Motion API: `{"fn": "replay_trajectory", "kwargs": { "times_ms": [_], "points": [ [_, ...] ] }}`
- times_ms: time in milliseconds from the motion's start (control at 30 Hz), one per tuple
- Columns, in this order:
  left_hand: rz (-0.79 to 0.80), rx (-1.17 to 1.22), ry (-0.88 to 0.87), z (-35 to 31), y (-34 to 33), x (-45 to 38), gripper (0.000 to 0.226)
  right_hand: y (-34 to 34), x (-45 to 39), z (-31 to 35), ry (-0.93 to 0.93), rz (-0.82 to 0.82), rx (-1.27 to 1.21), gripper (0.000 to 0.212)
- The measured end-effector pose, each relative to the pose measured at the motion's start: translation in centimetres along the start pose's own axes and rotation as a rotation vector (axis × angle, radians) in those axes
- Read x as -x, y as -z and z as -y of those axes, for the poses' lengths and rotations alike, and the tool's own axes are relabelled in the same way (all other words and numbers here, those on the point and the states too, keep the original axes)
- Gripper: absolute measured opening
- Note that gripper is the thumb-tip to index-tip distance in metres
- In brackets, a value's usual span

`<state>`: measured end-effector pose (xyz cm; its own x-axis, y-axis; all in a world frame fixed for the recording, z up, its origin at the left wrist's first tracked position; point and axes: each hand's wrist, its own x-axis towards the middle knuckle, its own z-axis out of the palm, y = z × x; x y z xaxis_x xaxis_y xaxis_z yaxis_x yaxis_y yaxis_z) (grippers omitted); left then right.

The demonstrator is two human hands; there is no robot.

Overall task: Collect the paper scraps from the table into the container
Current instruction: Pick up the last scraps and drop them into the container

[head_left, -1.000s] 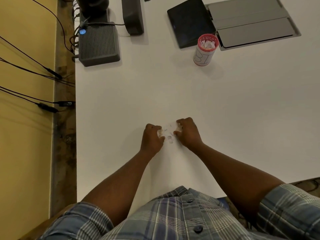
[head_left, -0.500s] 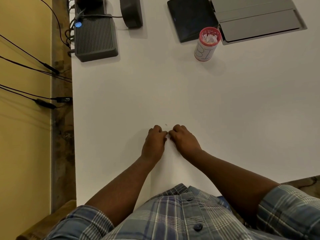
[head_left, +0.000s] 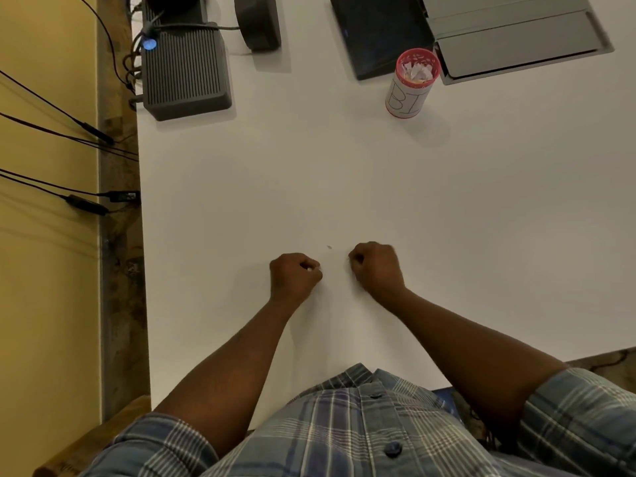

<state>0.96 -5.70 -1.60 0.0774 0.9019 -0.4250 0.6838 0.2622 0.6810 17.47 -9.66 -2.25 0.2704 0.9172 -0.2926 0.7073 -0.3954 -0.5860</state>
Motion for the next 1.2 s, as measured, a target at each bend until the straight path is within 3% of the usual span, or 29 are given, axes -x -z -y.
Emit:
{"fn": "replay_trajectory", "kwargs": {
  "times_ms": [100,233,400,600,867,1033,1200],
  "points": [
    [0.077,0.378,0.244,-0.3,1.3,-1.4,0.015,2.4,-2.0,-0.9,-0.359,0.012,-0.414,0.011],
    [0.152,0.809,0.378,-2.5,2.8,-3.3,0.011,5.7,-4.2,-1.0,-0.544,0.051,-1.062,0.006],
    [0.195,0.996,0.363,-5.8,3.6,-6.3,0.009,9.8,-7.6,0.3,-0.520,0.035,-1.392,0.008],
    [0.267,1.013,0.265,-11.3,3.3,-10.2,0.008,15.6,-13.2,2.1,-0.437,-0.066,-1.522,0.008],
    [0.302,0.938,0.093,-21.8,1.7,-16.1,0.008,22.0,-21.0,2.3,-0.344,-0.214,-1.394,0.032],
    [0.185,0.637,-0.034,-28.0,-1.0,-20.0,0.010,22.1,-25.3,2.2,-0.286,-0.320,-0.807,0.014],
    [0.020,0.186,-0.262,-31.0,-4.4,-23.2,0.006,20.8,-27.9,0.7,-0.219,-0.389,-0.129,0.015]
  ]
}}
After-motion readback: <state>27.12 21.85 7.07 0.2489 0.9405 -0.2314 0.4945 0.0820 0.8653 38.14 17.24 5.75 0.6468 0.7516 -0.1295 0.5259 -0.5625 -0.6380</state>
